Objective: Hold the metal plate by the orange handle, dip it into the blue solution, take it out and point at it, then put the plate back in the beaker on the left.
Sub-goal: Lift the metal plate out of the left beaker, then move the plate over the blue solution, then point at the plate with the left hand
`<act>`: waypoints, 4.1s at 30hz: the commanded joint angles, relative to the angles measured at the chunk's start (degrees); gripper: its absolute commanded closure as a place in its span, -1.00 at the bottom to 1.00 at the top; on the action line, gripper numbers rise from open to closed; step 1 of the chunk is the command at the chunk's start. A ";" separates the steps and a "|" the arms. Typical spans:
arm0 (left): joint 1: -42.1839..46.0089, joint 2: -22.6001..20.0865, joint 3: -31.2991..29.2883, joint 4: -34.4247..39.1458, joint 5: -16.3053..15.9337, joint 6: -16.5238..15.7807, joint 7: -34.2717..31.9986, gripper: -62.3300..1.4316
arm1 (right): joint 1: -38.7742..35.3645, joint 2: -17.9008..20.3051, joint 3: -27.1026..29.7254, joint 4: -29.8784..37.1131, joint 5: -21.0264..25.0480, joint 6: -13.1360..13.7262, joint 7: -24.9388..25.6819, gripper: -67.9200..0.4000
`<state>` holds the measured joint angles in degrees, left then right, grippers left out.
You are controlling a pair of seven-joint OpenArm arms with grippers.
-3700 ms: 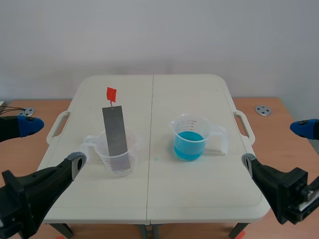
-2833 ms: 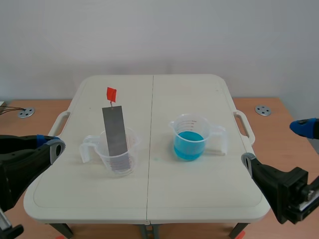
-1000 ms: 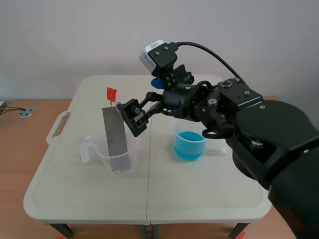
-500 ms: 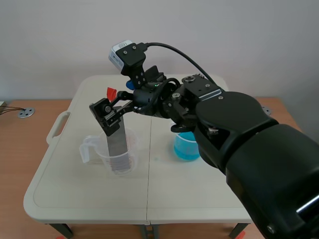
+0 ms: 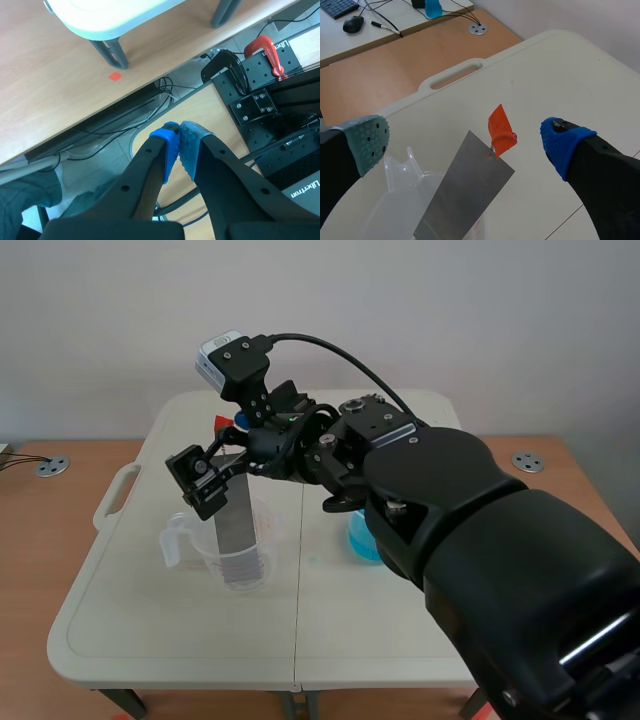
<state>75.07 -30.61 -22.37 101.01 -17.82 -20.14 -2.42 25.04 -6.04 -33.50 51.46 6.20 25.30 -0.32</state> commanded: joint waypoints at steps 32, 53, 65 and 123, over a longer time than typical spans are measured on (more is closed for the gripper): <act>-0.02 0.39 0.17 0.70 -0.35 -0.17 -0.33 0.91 | 1.77 -0.17 0.00 0.52 0.42 0.02 -0.59 0.90; -0.02 0.39 0.17 0.66 -0.35 -0.20 -0.28 0.91 | -4.28 6.16 0.11 9.14 -1.01 7.78 11.06 0.95; -0.04 0.26 0.20 0.66 -0.35 -0.20 -0.55 0.91 | -10.84 8.24 0.11 20.98 -5.99 7.72 11.21 0.95; -13.27 -8.24 0.61 0.55 1.33 -2.64 -0.74 0.91 | -23.32 16.39 29.22 57.61 -10.56 14.32 6.60 0.95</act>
<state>62.13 -38.41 -21.87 101.01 -15.51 -22.46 -2.35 1.06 10.02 -4.60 108.36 -5.30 39.90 5.89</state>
